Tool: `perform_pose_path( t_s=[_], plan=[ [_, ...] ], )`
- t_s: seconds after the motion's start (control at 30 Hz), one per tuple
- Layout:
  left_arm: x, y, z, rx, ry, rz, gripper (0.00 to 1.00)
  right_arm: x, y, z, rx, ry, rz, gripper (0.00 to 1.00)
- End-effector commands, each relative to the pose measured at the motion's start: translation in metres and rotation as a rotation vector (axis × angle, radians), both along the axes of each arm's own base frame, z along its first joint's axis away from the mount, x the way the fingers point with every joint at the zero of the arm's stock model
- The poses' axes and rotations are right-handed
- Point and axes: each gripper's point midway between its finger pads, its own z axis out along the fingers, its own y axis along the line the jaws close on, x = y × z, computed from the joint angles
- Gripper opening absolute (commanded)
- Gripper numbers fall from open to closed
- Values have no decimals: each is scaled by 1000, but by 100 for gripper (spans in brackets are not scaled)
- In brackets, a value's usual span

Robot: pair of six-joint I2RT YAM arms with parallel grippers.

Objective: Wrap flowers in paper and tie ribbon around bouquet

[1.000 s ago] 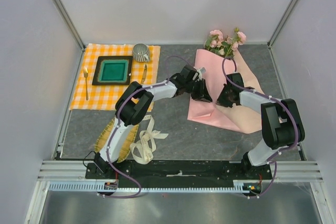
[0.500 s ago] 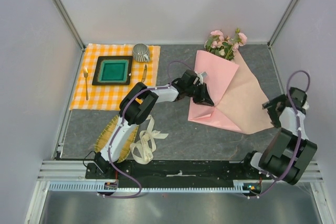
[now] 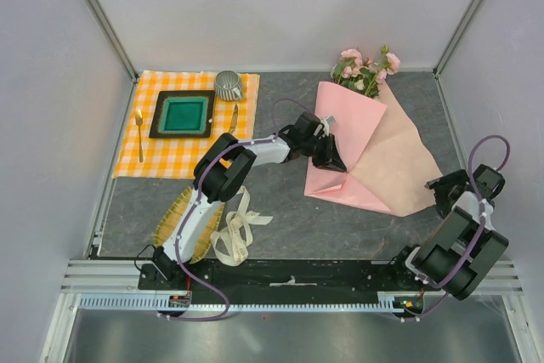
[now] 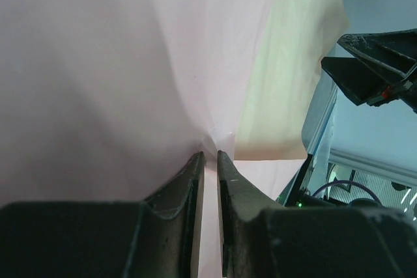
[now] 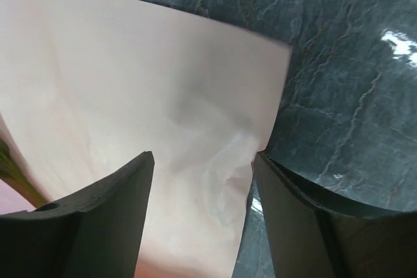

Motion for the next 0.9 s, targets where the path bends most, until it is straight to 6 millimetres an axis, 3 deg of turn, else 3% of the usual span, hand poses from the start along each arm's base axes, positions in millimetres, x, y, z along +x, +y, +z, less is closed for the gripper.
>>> perform_pose_path(
  t_s=[0.0,0.27,0.5,0.6,0.67,0.7,0.8,0.87],
  plan=[
    [-4,-2,-7,18,31,-17,20,-3,25,-16,72,-56,24,68],
    [0,-4,-2,18,15,-25,20,8,25,-4,29,-169,49,39],
    [-2,-1,-6,43,20,-24,20,27,28,35,-71,-295,179,13],
    [-1,0,-8,45,18,-19,20,36,39,51,-61,-328,224,10],
    [-1,-1,-6,35,20,-18,20,11,36,34,-28,-176,118,20],
    [-1,-1,-5,33,28,-16,20,4,36,33,-16,-134,87,37],
    [-3,-1,-3,28,30,-26,20,-14,44,17,53,-45,16,66],
    [-3,0,-5,34,28,-21,20,-23,52,8,104,24,10,75]
  ],
)
